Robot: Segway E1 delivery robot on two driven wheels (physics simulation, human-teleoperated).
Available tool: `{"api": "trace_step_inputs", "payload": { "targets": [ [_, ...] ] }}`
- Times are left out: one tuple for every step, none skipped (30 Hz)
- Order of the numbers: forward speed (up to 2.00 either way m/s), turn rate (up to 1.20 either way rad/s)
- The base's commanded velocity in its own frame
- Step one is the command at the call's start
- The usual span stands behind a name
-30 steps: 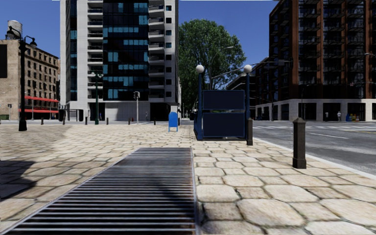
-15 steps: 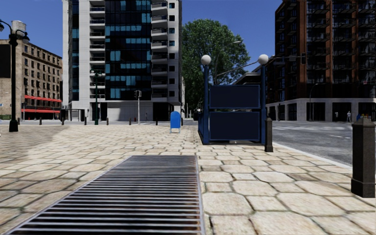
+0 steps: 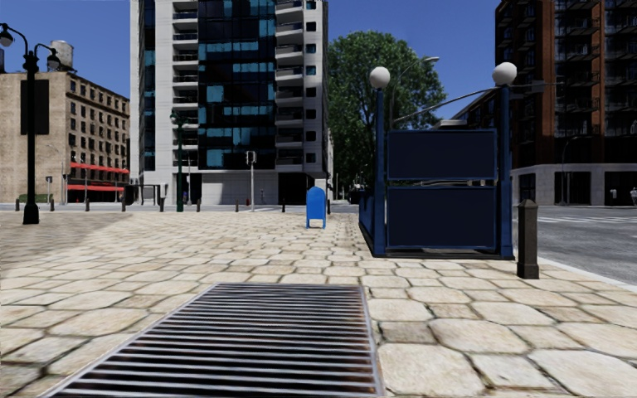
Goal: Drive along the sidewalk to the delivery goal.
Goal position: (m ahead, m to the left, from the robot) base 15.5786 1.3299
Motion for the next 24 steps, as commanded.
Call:
{"api": "trace_step_inputs", "payload": {
  "targets": [
    [2.00, 0.28],
    [2.00, 0.28],
    [2.00, 0.28],
    [2.00, 0.30],
    [2.00, 0.35],
    [2.00, 0.35],
    [2.00, 0.36],
    [2.00, 0.37],
    [2.00, 0.37],
    [2.00, 0.37],
    [2.00, 0.37],
    [2.00, 0.37],
    [2.00, 0.37],
    [2.00, 0.37],
    [2.00, 0.37],
    [2.00, 0.37],
    [2.00, 0.37],
    [2.00, 0.37],
    [2.00, 0.37],
    [2.00, 0.37],
    [2.00, 0.37],
    [2.00, 0.37],
    [2.00, 0.35],
    [2.00, 0.33]
  ]
}}
